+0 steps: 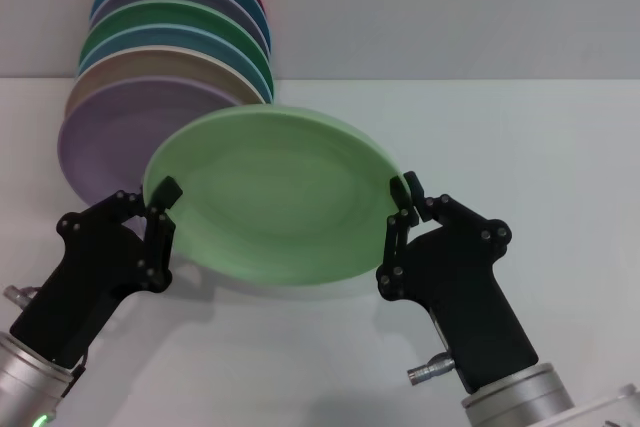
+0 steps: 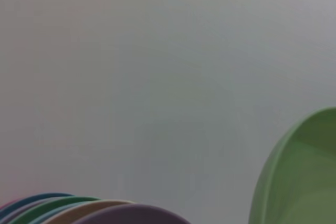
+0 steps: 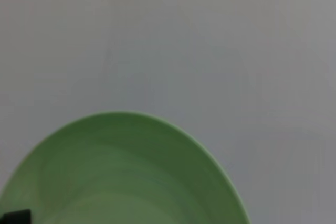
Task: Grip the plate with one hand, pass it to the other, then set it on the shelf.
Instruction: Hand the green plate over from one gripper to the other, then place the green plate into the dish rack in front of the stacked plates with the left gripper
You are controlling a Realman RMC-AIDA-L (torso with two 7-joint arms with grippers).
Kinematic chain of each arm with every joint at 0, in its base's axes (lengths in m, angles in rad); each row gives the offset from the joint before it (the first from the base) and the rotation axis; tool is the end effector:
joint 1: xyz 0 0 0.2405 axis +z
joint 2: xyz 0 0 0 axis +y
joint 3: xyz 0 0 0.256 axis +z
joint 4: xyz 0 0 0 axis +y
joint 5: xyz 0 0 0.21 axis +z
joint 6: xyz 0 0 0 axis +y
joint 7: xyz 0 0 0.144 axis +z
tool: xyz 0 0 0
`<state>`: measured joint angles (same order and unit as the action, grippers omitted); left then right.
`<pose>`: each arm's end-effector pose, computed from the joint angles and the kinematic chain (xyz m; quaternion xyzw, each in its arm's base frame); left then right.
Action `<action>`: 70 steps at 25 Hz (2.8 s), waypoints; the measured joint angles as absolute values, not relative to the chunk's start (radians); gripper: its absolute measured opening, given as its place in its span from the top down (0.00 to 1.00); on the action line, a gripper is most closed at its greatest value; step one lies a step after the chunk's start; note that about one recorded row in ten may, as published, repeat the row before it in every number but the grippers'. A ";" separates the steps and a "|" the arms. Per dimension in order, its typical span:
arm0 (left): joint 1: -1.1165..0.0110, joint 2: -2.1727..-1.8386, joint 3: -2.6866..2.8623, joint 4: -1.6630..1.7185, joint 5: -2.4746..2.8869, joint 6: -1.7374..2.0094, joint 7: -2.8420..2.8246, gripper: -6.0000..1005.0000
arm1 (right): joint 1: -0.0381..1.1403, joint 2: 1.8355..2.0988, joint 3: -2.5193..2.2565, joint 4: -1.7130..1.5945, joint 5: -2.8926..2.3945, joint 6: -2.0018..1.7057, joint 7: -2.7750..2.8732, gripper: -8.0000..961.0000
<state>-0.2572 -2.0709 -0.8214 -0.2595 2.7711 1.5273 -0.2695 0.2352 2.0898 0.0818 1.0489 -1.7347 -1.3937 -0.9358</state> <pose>-0.2812 0.2508 -0.0432 -0.7701 -0.1263 -0.4395 0.4448 0.1636 0.2006 -0.1114 -0.7375 0.0984 0.3140 0.5898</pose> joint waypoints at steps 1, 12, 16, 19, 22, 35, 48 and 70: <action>-0.255 -2.071 -0.825 -0.260 2.771 1.530 -0.267 0.93 | 0.236 2.090 0.077 1.048 -1.735 -1.395 -0.936 0.96; -0.246 -2.070 -0.823 -0.251 2.773 1.542 -0.216 0.93 | 0.237 2.085 0.069 1.042 -1.736 -1.402 -0.936 0.95; -0.245 -2.069 -0.828 -0.249 2.771 1.542 -0.213 0.93 | 0.237 2.084 0.073 1.045 -1.739 -1.403 -0.936 0.91; -0.242 -2.069 -0.845 -0.248 2.770 1.542 -0.209 0.94 | 0.235 2.082 0.070 1.046 -1.767 -1.418 -0.936 0.81; -0.235 -2.065 -0.901 -0.242 2.769 1.584 -0.213 0.94 | 0.211 2.080 0.056 1.048 -1.879 -1.490 -0.926 0.73; -0.270 -2.049 -1.124 -0.137 2.772 1.827 -0.139 0.94 | 0.204 2.081 0.055 0.965 -1.961 -1.506 -0.906 0.65; -0.336 -1.957 -1.115 -0.117 2.873 1.870 0.195 0.94 | 0.213 2.084 0.095 0.835 -1.781 -1.510 -0.833 0.65; -0.457 -1.884 -0.934 0.000 2.891 1.833 0.315 0.94 | 0.209 2.085 0.177 0.798 -1.712 -1.517 -0.767 0.65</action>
